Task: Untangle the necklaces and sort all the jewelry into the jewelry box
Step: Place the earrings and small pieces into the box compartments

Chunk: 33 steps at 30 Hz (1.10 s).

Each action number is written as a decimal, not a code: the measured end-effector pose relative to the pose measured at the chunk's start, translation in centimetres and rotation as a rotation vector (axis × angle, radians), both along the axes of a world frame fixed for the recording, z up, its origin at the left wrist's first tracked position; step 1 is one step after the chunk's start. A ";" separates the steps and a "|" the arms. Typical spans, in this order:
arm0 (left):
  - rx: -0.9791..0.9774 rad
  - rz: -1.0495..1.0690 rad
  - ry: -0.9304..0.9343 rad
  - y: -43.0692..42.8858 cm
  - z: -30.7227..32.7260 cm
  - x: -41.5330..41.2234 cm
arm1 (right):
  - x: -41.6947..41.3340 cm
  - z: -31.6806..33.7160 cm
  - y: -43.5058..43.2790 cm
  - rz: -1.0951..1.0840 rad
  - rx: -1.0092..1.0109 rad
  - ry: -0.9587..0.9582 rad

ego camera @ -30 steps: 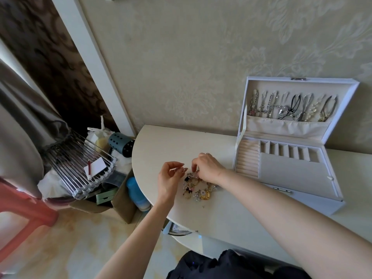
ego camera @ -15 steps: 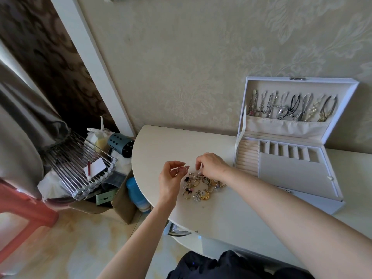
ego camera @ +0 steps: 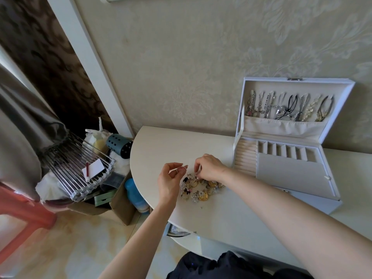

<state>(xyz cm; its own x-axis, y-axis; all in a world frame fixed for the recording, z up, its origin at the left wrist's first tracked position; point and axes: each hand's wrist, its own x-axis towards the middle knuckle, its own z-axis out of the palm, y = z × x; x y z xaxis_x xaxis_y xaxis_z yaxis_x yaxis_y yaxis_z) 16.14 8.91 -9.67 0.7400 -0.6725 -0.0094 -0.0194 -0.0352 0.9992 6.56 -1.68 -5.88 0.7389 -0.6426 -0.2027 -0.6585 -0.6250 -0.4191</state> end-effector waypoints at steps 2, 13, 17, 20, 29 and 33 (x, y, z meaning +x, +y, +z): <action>0.002 0.004 -0.008 -0.1 0.1 0.0 | 0.1 -0.1 0.2 0.010 -0.021 0.004; -0.007 0.010 -0.011 -0.5 0.9 -0.3 | -0.1 1.6 -0.3 -0.101 0.179 -0.210; -0.060 0.029 -0.036 -1.6 2.1 -0.9 | -1.4 4.3 -1.5 -0.219 0.405 -0.428; -0.113 -0.011 -0.058 -3.0 3.7 -2.2 | -3.2 6.1 -2.6 -0.301 0.486 -0.545; -0.137 -0.196 -0.071 -7.9 6.9 -8.8 | -10.3 6.7 -5.6 -0.469 0.500 -0.665; -0.119 -0.321 -0.095 -10.3 7.0 -12.2 | -15.3 6.3 -7.5 -0.550 0.581 -0.708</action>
<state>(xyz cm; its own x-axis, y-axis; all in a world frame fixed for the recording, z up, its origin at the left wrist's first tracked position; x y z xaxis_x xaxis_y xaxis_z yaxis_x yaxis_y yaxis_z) 3.98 -1.37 -2.70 0.4846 -0.8633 0.1414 -0.1036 0.1038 0.9892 -8.78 -9.16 0.41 0.4467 -0.8663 -0.2237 -0.2789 0.1028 -0.9548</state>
